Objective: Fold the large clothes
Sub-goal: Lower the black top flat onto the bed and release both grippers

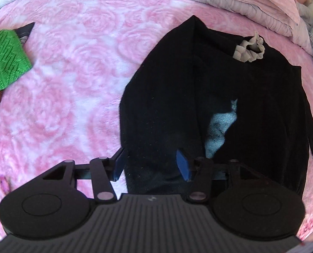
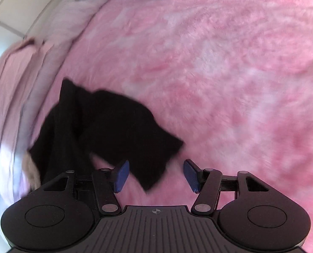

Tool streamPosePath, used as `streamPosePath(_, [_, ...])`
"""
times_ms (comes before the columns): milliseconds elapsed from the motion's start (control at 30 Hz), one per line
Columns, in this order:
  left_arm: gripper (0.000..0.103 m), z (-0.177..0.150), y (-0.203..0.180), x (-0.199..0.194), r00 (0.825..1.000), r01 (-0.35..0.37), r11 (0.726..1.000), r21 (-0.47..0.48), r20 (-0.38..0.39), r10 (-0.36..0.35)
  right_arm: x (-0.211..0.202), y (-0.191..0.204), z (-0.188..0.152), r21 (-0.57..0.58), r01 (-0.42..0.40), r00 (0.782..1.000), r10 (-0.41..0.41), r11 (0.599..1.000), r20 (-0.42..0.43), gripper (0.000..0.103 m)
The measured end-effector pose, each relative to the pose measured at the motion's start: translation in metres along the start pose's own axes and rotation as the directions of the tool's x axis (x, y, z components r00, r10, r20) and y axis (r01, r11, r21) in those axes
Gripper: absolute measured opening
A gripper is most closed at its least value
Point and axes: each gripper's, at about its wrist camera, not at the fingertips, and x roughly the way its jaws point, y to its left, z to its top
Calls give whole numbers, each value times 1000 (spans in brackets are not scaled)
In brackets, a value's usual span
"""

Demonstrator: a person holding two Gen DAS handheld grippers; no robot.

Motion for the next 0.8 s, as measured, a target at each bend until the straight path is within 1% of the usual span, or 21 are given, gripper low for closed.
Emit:
streamPosePath(33, [49,1,-3,1,1000,0,1000,13,5,0,6,7,5,-38,23,999,-24,999,-22,1])
streamPosePath(67, [49,1,-5,2,1000,-1,1000,26,10,1,9,13,11,-80,41,999,-43,996,-24,1])
streamPosePath(100, [49,2,-8,2,1000,-1,999,37,14,1,4,21,17,-146,47,999,-47,988,8,1])
streamPosePath(133, [49,3,-10,2,1000,0,999,48,18,-1,-7,29,25,-217,80,996,-68,973,63,1])
streamPosePath(200, [49,3,-15,0,1000,3,998,65,28,-5,-33,37,49,-321,156,976,-97,934,193,0])
streamPosePath(233, [49,3,-18,-2,999,7,997,77,35,-10,-47,39,63,-365,218,956,-123,905,266,0])
streamPosePath(267, [49,3,-20,-5,999,16,996,89,43,-20,-60,42,78,-413,286,928,-143,865,343,0])
streamPosePath(300, [49,3,-22,-7,999,21,994,104,47,-26,-71,44,92,-447,360,895,-167,819,414,1])
streamPosePath(367, [49,2,-25,-9,998,27,991,133,49,-33,-84,45,122,-495,484,828,-195,721,525,1])
streamPosePath(400, [51,0,-27,-9,998,33,989,143,46,-40,-88,44,138,-499,526,801,-203,689,563,1])
streamPosePath(433, [52,0,-28,-8,998,40,988,149,43,-47,-88,42,152,-495,555,783,-218,668,583,1])
streamPosePath(500, [59,-4,-31,-4,997,56,986,154,34,-62,-84,37,174,-467,619,745,-283,632,604,2])
streamPosePath(567, [60,-9,-35,2,998,57,984,170,25,-63,-71,29,180,-412,729,654,-381,546,653,2])
streamPosePath(600, [61,-12,-38,5,998,57,983,177,16,-61,-65,23,184,-409,731,663,-427,547,615,7])
streamPosePath(633, [62,-15,-41,8,998,60,981,183,4,-61,-61,13,188,-405,700,704,-471,588,531,10])
streamPosePath(667, [65,-19,-45,10,998,68,980,187,-6,-68,-60,3,186,-381,665,739,-492,643,460,17])
streamPosePath(700, [67,-22,-48,11,997,76,978,194,-12,-75,-64,-6,176,-346,623,770,-472,701,430,20])
streamPosePath(733, [68,-27,-53,12,997,81,976,203,-18,-79,-69,-14,162,-325,576,800,-435,750,414,21])
streamPosePath(767, [71,-31,-56,14,997,83,974,212,-21,-81,-71,-21,144,-318,534,827,-408,783,386,24])
streamPosePath(800, [71,-36,-61,15,996,83,971,224,-25,-80,-71,-25,125,-320,504,850,-397,802,345,26])
